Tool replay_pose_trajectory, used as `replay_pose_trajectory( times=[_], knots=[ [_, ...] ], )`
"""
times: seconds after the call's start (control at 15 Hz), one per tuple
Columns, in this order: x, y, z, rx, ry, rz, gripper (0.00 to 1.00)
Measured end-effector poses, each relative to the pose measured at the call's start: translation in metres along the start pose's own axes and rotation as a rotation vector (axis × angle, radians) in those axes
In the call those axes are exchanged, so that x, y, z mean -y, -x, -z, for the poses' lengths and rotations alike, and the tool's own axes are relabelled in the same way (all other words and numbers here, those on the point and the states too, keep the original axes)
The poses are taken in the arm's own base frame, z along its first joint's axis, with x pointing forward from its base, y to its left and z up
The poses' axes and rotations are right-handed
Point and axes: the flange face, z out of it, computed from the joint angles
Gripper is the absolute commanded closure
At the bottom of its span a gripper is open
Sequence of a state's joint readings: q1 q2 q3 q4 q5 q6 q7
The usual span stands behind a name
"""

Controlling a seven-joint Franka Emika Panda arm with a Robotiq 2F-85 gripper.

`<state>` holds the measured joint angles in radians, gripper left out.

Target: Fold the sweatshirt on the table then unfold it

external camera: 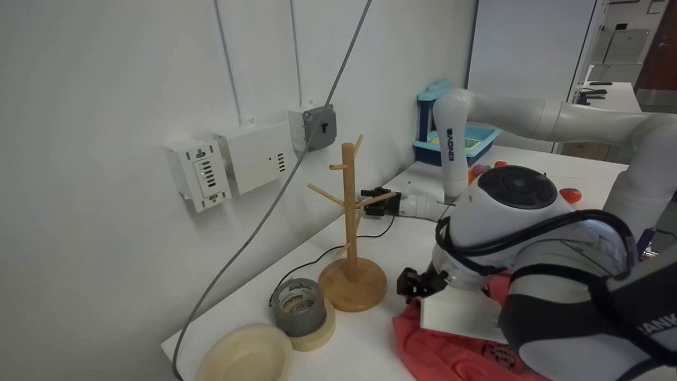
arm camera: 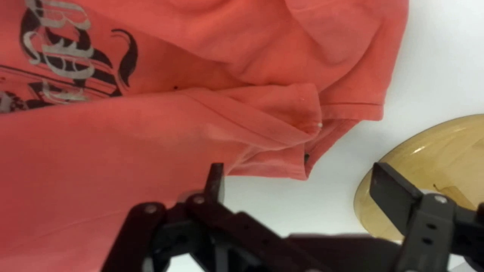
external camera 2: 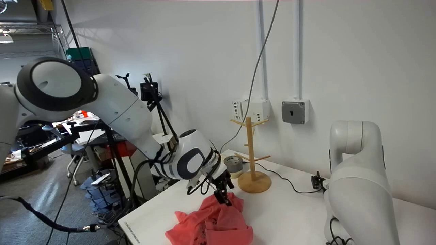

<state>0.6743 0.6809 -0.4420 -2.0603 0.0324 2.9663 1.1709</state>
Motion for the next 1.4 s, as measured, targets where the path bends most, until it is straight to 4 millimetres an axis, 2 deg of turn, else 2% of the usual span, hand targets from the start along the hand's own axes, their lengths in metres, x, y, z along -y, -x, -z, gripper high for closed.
replay_pose_trajectory(
  times=[0.4, 0.47, 0.53, 0.67, 1.13, 1.4],
  knots=[
    [-0.012, -0.003, -0.004, 0.003, 0.104, -0.054, 0.06],
    [-0.015, -0.004, -0.005, 0.004, 0.126, -0.064, 0.14],
    [-0.017, -0.004, -0.007, 0.004, 0.145, -0.072, 0.3],
    [-0.02, -0.003, -0.009, 0.003, 0.175, -0.085, 0.41],
    [-0.024, -0.002, -0.012, -0.009, 0.215, -0.109, 0.97],
    [-0.023, -0.007, -0.011, -0.015, 0.211, -0.133, 1.0]
  ],
)
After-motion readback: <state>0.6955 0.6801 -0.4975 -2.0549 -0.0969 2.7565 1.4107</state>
